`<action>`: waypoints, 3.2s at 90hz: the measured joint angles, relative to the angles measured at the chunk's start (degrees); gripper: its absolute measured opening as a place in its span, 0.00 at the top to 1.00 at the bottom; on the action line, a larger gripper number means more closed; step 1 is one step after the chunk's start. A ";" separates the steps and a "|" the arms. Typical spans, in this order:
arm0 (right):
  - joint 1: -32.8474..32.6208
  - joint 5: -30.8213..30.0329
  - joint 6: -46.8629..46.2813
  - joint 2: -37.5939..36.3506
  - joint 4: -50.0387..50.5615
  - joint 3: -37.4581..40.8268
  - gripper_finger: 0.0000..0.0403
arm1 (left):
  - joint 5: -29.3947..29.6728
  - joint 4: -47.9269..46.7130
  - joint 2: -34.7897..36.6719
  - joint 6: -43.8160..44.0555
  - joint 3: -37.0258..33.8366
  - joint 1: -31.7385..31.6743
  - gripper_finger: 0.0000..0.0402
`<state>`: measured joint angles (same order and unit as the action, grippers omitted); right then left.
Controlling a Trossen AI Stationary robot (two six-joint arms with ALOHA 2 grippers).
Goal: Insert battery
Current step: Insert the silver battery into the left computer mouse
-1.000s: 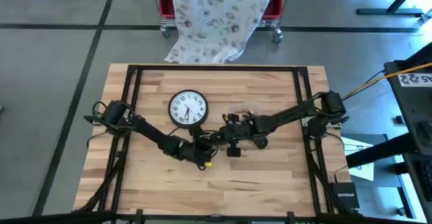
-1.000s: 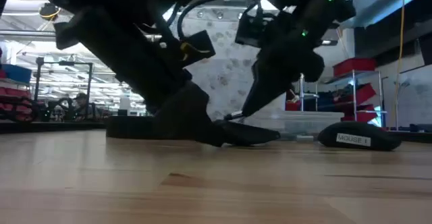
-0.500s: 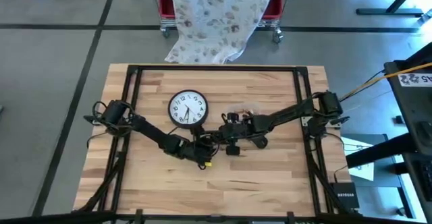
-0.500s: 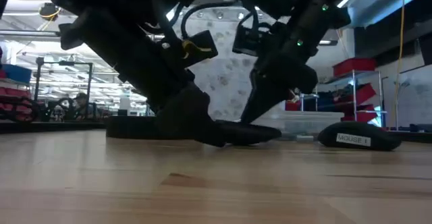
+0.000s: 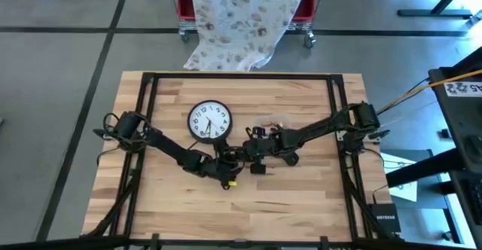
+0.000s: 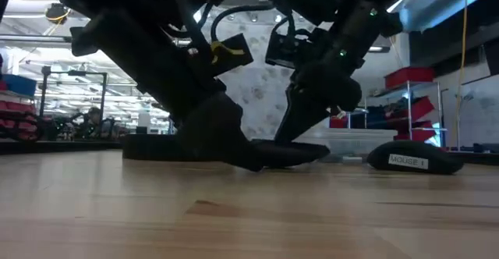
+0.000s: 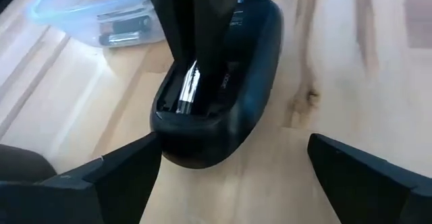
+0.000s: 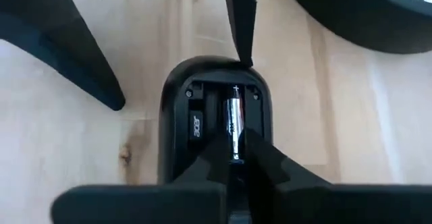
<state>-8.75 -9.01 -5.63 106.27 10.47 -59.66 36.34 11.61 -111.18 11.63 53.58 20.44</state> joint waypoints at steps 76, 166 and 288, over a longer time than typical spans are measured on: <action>-0.31 3.41 -1.50 2.74 -7.87 -0.02 0.78 | 2.73 1.25 0.09 -3.11 0.17 2.15 0.12; -0.28 3.10 -1.64 2.87 -9.61 0.13 0.80 | -0.08 -2.88 0.07 -1.55 2.14 2.72 0.12; -2.93 0.80 -1.19 2.61 -0.36 -5.20 0.81 | -1.07 -6.74 0.09 0.40 2.14 2.57 0.12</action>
<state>-11.68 -8.21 -6.82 108.89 10.12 -64.86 35.27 4.86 -111.09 12.03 55.72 23.00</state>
